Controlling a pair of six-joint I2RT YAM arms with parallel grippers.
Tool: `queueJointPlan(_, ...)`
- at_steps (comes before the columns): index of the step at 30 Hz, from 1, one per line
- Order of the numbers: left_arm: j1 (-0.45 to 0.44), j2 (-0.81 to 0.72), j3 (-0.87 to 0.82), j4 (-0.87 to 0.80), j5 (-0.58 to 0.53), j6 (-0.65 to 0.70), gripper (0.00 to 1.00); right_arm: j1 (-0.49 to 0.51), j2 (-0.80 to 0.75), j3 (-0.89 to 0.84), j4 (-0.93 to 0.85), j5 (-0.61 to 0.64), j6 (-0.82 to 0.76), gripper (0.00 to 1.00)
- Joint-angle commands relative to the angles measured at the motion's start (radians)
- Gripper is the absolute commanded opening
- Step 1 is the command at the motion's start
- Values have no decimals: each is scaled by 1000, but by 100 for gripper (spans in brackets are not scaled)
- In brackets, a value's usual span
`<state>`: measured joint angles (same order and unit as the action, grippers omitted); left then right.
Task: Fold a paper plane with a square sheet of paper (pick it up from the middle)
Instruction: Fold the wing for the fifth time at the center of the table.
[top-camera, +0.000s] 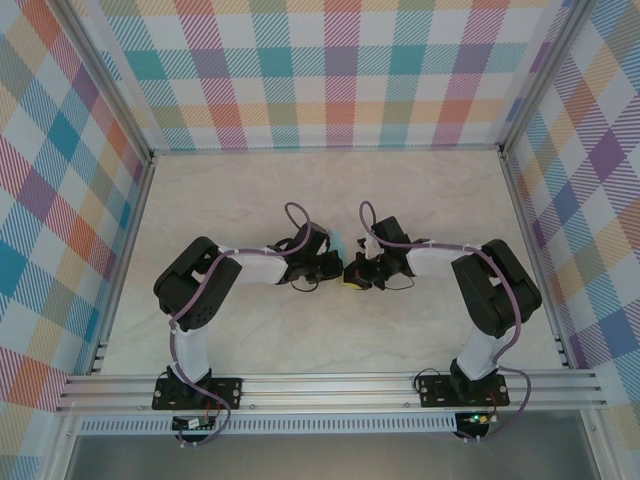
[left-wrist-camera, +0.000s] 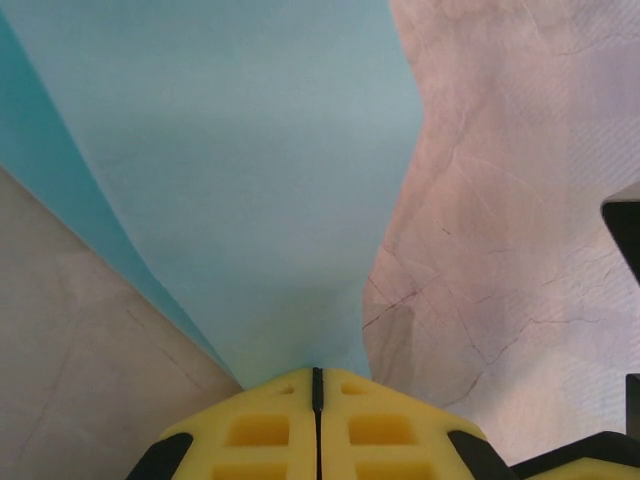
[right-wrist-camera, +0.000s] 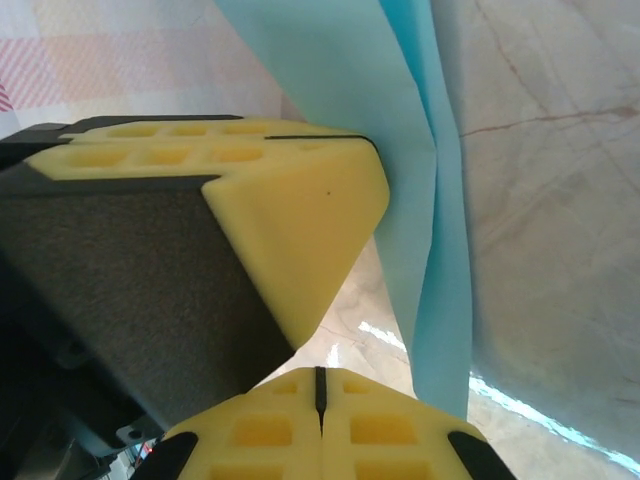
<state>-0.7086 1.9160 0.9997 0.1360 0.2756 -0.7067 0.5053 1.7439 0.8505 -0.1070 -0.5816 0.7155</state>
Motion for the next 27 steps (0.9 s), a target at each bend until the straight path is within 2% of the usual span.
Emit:
queueJointPlan(1, -9, 48, 0, -93, -65, -10, 7, 6, 27, 26, -42, 50, -32, 4)
queueJointPlan(7, -9, 43, 8, -107, -67, -5, 7, -5, 26, -7, -54, 133, -3, 4)
queueJointPlan(16, -9, 41, 20, -113, -70, -5, 7, -30, 6, -61, -57, 151, 17, 4)
queueJointPlan(21, -9, 35, 31, -86, -56, -11, 14, -32, 32, -49, -55, 107, 9, 4)
queueJointPlan(24, -7, 21, 44, -60, -53, -4, 20, -30, 36, -56, -64, 116, 4, 4)
queueJointPlan(27, -2, 12, 57, -30, -55, 25, 21, -30, 32, -61, -83, 127, -12, 4)
